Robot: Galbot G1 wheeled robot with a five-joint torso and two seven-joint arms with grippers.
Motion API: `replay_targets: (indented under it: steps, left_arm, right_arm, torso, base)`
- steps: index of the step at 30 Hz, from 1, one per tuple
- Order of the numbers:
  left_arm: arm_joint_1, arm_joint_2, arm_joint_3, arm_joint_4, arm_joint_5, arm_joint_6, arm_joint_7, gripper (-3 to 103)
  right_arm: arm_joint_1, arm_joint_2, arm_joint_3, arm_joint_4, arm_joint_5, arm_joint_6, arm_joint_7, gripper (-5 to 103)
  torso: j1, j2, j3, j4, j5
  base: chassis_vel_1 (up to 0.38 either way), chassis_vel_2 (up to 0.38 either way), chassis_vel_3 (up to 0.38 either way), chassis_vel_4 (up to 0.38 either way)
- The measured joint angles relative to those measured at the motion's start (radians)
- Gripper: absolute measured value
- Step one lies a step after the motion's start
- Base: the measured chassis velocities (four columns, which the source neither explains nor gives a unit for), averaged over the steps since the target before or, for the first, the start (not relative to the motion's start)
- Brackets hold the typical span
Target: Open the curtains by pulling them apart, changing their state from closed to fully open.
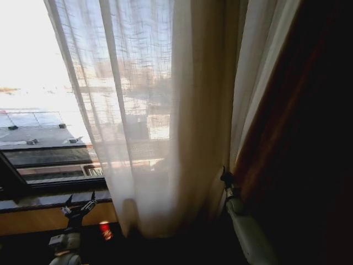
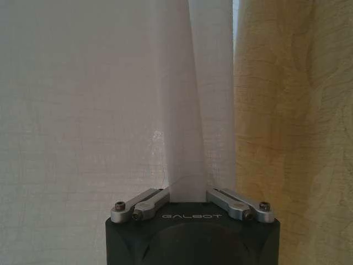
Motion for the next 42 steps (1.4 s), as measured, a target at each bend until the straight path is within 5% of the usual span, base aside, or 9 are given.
replay_targets:
  steps: [16,23,31,42]
  left_arm:
    - [0.000,0.000,0.000,0.000,0.000,0.000,0.000,100]
    - [0.000,0.000,0.000,0.000,0.000,0.000,0.000,100]
    - [0.000,0.000,0.000,0.000,0.000,0.000,0.000,100]
    - [0.000,0.000,0.000,0.000,0.000,0.000,0.000,100]
  right_arm:
    - [-0.008,-0.053,0.075,0.000,-0.050,-0.098,0.177,0]
    - [-0.015,-0.044,0.069,0.017,-0.064,-0.103,0.191,0]
    - [-0.097,-0.033,-0.011,0.122,0.016,-0.074,0.079,-3]
    - [-0.242,-0.042,-0.072,0.279,0.040,-0.063,-0.045,33]
  torso:
    - [0.000,0.000,0.000,-0.0002,-0.0001]
    - [0.000,0.000,0.000,-0.0003,-0.0001]
    - [0.000,0.000,0.000,-0.0001,-0.0002]
    - [0.000,0.000,0.000,-0.0003,-0.0002]
  base:
    - [0.000,0.000,0.000,0.000]
    - [0.000,0.000,0.000,0.000]
    - [0.000,0.000,0.000,0.000]
    - [0.000,0.000,0.000,0.000]
